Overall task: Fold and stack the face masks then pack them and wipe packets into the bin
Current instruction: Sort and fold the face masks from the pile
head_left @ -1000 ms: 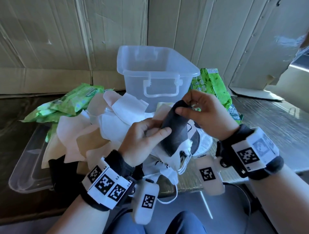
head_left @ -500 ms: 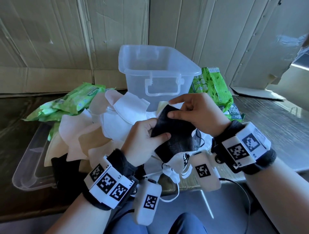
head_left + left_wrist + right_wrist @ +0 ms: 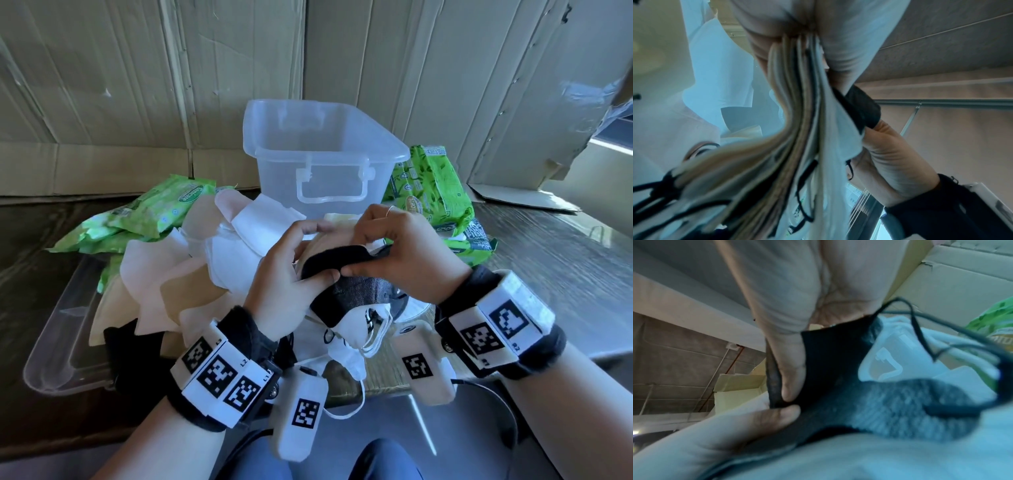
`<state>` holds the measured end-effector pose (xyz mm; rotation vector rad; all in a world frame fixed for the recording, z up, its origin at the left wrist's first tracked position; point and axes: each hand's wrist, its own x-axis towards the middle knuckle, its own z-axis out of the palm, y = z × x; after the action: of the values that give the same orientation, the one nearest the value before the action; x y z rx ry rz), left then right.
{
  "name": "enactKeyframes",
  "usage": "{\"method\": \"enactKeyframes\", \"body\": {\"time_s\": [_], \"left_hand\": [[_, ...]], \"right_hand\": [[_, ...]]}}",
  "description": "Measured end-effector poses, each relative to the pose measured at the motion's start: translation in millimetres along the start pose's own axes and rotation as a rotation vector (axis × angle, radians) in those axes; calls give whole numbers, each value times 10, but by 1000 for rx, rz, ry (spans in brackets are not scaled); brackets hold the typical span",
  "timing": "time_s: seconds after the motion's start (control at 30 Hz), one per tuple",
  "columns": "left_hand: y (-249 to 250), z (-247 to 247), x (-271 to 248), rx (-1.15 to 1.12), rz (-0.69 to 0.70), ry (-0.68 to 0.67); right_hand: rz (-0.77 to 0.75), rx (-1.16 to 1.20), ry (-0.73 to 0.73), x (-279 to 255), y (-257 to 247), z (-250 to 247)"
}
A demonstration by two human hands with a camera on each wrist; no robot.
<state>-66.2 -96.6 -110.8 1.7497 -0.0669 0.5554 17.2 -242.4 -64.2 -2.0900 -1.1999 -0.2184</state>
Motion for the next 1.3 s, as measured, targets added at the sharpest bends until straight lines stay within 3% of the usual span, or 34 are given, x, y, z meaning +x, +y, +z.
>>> {"method": "enactKeyframes", "body": {"time_s": [0.13, 0.23, 0.37, 0.43, 0.5, 0.57, 0.63, 0.7, 0.8, 0.9, 1.13, 1.3], "left_hand": [[15, 43, 11, -24, -55, -61], [-1, 63, 10, -42, -96, -41], [-11, 30, 27, -123, -127, 103], [-21, 24, 24, -217, -184, 147], [8, 35, 21, -274, -281, 141], [51, 48, 28, -376, -327, 104], [99, 49, 30, -427, -317, 81], [103, 53, 15, -327, -255, 97], [86, 30, -5, -247, -194, 140], [113, 41, -25, -226, -168, 82], [230, 105, -80, -169, -90, -33], [246, 91, -100, -179, -79, -33]], "right_hand": [[-53, -8, 48, -43, -8, -22], [36, -19, 99, -73, 76, -58], [215, 14, 561, -98, 164, -238], [194, 51, 685, -98, 128, -279], [112, 80, 567, -107, 38, -207], [41, 50, 258, -146, -80, -57], [-18, 20, -36, -184, -132, 67], [-22, 103, -145, -189, -122, 82], [87, 287, -30, -141, -67, -7], [121, 165, 121, -127, 26, -96], [128, 177, 164, -151, 0, -154], [201, 360, 196, -108, -19, -107]]}}
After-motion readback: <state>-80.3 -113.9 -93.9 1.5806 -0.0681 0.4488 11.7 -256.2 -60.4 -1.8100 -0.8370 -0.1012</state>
